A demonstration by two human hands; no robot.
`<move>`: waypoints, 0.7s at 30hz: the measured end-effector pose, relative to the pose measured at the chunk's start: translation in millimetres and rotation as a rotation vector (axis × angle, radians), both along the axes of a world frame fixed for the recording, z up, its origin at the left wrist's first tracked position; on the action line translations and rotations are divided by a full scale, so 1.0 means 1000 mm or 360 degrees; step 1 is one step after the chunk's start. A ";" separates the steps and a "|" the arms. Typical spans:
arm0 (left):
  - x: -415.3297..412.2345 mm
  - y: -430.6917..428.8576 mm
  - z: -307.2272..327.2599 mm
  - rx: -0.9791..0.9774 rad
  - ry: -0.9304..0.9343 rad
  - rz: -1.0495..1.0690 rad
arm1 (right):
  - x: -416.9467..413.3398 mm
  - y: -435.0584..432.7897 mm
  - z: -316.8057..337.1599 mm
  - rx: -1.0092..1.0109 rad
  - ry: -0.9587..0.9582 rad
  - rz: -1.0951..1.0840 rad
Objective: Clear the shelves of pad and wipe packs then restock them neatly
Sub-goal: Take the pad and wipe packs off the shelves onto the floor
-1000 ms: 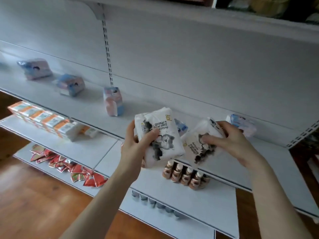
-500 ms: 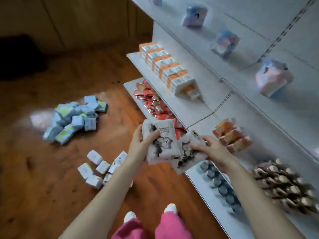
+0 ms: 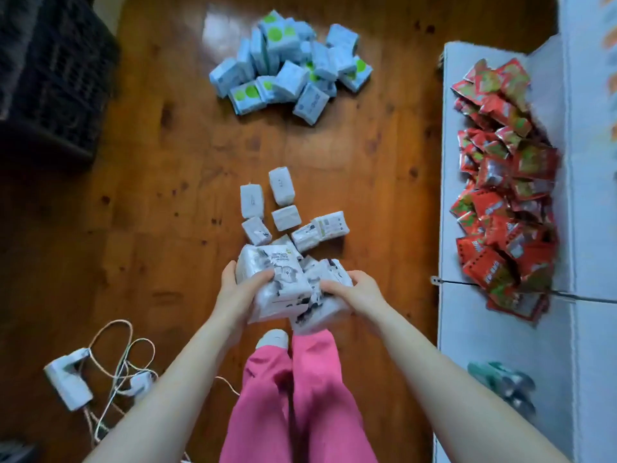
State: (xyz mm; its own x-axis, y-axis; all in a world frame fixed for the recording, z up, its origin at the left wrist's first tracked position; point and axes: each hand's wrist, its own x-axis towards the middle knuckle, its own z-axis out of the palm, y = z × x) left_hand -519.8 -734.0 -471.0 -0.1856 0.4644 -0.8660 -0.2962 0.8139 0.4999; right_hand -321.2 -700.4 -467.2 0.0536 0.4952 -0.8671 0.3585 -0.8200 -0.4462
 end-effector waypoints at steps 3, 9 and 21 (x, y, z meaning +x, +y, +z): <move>-0.014 -0.003 -0.077 -0.0096 0.0124 0.0171 | -0.027 0.015 -0.081 -0.0083 -0.0015 0.0122; -0.031 -0.008 -0.222 -0.0372 0.0364 0.0346 | -0.076 0.028 -0.233 -0.0133 -0.0102 0.0371; -0.047 0.009 -0.295 -0.0339 0.0374 -0.0088 | -0.102 0.038 -0.299 0.0004 -0.0143 0.0373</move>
